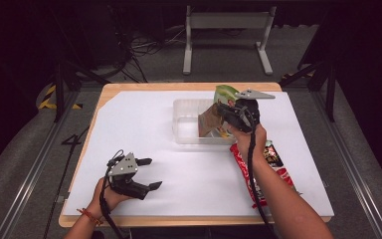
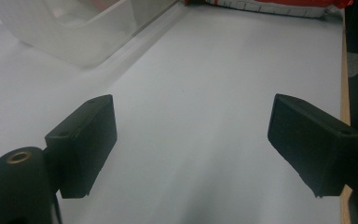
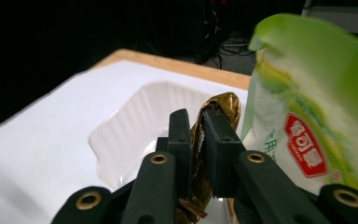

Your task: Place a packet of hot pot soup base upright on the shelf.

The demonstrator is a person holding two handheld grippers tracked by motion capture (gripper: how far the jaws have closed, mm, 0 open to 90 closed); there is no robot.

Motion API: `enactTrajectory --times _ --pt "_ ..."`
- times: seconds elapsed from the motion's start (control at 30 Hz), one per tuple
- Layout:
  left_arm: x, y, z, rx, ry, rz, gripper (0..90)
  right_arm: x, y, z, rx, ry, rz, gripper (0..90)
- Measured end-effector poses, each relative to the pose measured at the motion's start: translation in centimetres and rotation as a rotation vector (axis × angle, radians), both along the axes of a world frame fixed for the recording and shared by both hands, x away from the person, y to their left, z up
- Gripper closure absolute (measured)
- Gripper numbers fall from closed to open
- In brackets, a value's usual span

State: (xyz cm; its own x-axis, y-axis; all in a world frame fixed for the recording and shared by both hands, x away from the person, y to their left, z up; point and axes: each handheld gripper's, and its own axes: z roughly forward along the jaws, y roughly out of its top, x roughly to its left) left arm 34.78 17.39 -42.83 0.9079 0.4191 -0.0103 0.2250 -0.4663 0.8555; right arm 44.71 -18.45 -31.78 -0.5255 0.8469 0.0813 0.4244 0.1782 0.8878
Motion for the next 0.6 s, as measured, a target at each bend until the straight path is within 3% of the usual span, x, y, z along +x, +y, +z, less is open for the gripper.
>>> enactTrajectory --times 0.1,0.23,0.37,0.6 --pt "0.0 -0.1 0.0 0.001 0.000 -0.003 16.4 0.3 0.0 -0.2 -0.007 -0.013 0.003 80.4" --pt "0.1 -0.1 -0.1 0.007 0.002 -0.006 16.3 0.8 -0.6 -0.3 0.022 0.001 0.037 73.3" --pt "0.2 0.0 -0.2 0.006 0.006 0.000 16.2 0.6 -1.0 -0.2 0.017 0.004 0.053 66.1" --pt "0.4 0.1 -0.3 0.006 0.013 0.003 16.2 -0.1 -2.1 0.6 0.020 -0.027 0.090 63.8"
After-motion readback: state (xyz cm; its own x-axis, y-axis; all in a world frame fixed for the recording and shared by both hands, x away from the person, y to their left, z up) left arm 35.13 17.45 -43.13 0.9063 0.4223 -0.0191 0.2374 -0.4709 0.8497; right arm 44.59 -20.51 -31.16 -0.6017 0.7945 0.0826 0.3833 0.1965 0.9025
